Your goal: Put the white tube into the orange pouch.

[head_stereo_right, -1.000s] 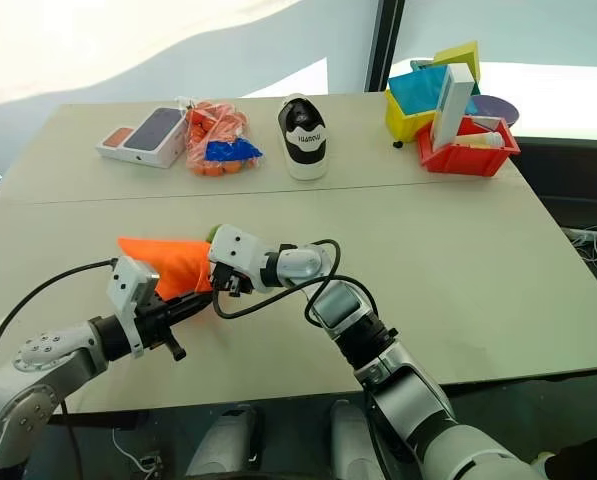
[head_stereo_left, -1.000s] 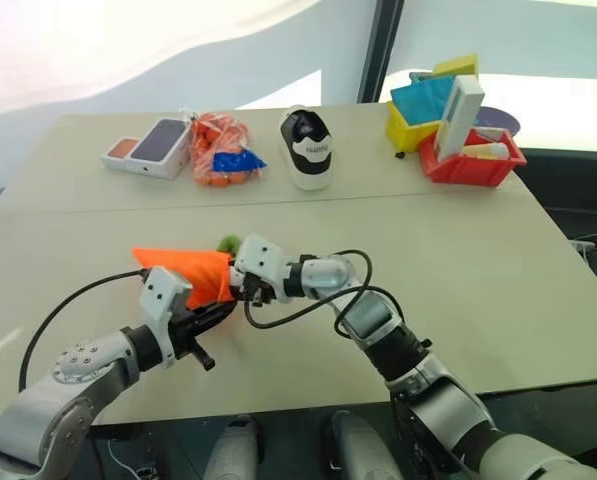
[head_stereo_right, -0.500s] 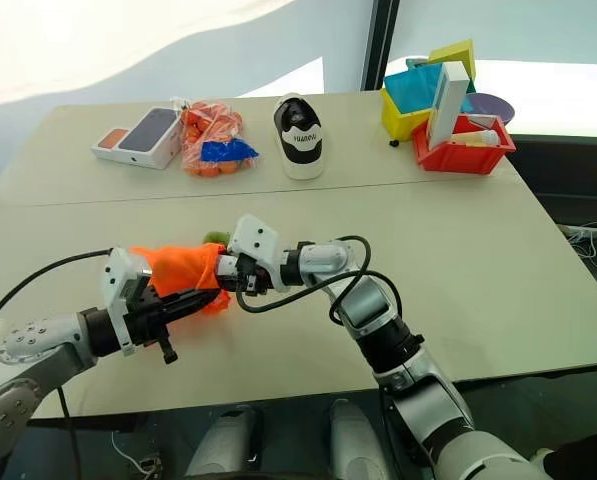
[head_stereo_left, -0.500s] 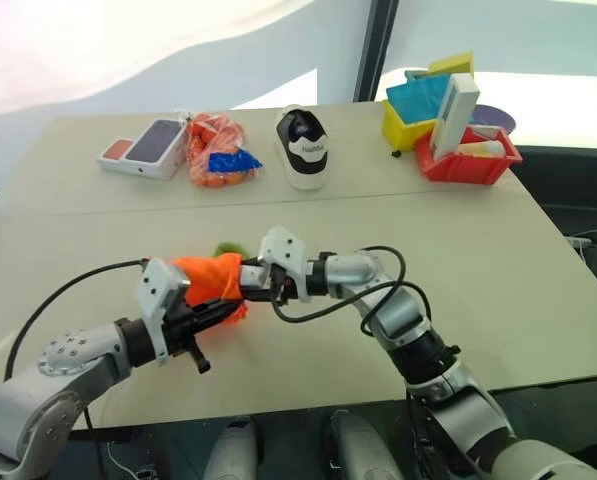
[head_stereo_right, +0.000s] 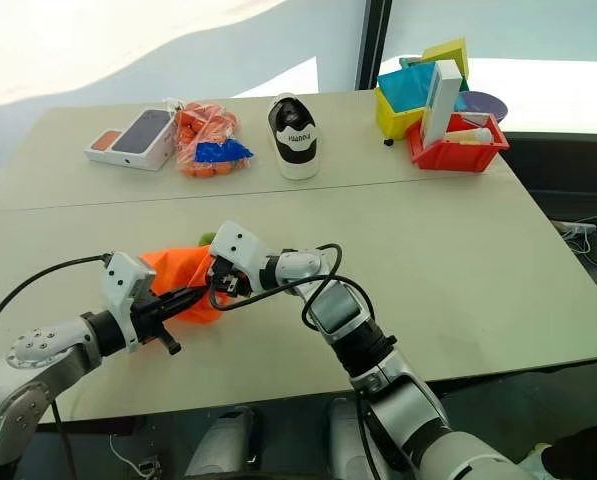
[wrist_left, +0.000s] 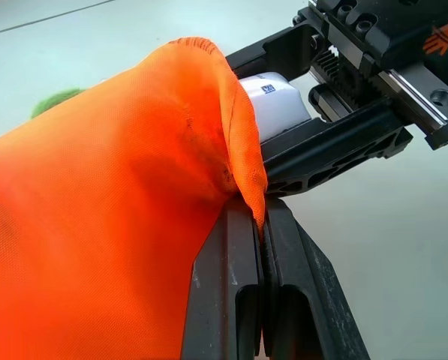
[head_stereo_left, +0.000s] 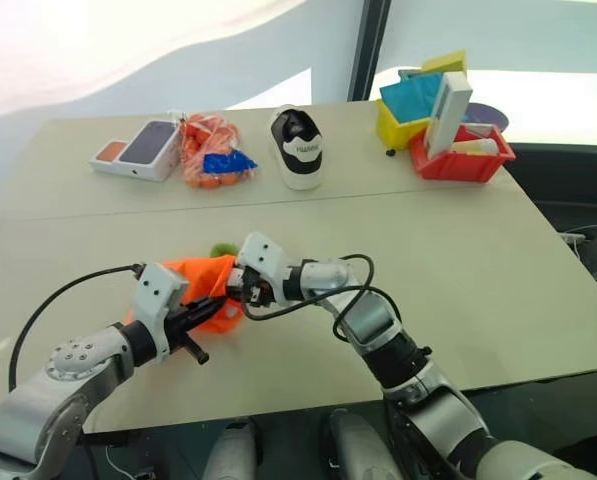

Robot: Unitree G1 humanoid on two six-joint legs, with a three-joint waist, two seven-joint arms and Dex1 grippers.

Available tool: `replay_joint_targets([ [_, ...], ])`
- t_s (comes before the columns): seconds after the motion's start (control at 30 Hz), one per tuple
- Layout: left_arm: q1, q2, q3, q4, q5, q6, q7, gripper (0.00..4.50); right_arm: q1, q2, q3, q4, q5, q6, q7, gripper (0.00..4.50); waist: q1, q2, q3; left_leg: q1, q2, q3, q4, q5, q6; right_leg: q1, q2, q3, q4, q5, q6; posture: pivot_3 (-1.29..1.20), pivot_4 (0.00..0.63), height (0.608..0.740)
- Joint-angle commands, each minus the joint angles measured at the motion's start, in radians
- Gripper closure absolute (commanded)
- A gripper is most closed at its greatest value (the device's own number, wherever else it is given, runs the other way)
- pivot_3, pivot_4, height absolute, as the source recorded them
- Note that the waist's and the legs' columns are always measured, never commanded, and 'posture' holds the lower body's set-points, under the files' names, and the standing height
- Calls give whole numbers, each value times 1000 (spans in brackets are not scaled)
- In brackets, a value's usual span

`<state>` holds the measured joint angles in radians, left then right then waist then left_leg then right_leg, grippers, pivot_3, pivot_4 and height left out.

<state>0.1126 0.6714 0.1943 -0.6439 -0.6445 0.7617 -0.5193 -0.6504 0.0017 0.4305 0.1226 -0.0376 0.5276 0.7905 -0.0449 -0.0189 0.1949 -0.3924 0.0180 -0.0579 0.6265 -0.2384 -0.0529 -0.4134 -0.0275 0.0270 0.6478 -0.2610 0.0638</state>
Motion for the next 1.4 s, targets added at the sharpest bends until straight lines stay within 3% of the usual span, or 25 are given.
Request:
replay_joint_targets([
  [0.03,9,-19,15,-69,-86,-25,-59,4500,-16,67,55,-35,35,28,2,2673,-1,0,0,0,0,0,0,0,0,0,0,0,0,0,0,0,150,740],
  [0.37,100,3,193,-5,-171,8,-92,4500,18,44,31,-121,88,122,15,2673,1,0,0,0,0,0,0,0,0,0,-1,0,0,0,0,0,150,740],
  [0.57,195,77,289,-27,-281,75,-149,4500,2,-26,60,-214,142,242,72,2673,0,0,0,-1,1,0,0,0,0,-1,-1,0,0,0,-1,0,150,740],
  [0.63,198,86,295,-26,-287,74,-145,4500,-7,-29,71,-217,147,252,67,2673,0,0,0,-1,1,0,-1,0,0,-1,-1,0,0,-1,-2,0,150,740],
  [0.83,145,67,241,-45,-294,68,-95,4500,-67,149,54,-42,88,291,-161,2673,0,0,0,-1,1,-1,-1,0,0,-3,-1,0,0,0,-4,0,150,740],
  [1.23,119,53,195,-45,-293,61,-68,4500,-79,170,19,-17,122,300,-228,2673,0,0,0,-1,0,-1,-4,0,0,-5,-1,0,0,0,-3,0,150,740],
  [1.27,118,53,194,-43,-292,59,-69,4500,-79,170,19,-19,128,298,-229,1903,0,0,0,-1,0,-1,-4,0,0,-5,-1,0,0,0,-3,0,150,740],
  [1.33,119,52,195,-34,-288,54,-71,4500,-74,165,26,-38,139,295,-225,1165,0,0,0,-1,0,0,-4,0,0,-5,0,0,0,0,-3,0,150,740],
  [1.4,122,48,202,-22,-285,47,-71,4500,-68,153,32,-66,152,290,-206,126,0,0,0,-4,0,0,-4,0,0,-7,0,0,0,0,-3,0,150,740],
])
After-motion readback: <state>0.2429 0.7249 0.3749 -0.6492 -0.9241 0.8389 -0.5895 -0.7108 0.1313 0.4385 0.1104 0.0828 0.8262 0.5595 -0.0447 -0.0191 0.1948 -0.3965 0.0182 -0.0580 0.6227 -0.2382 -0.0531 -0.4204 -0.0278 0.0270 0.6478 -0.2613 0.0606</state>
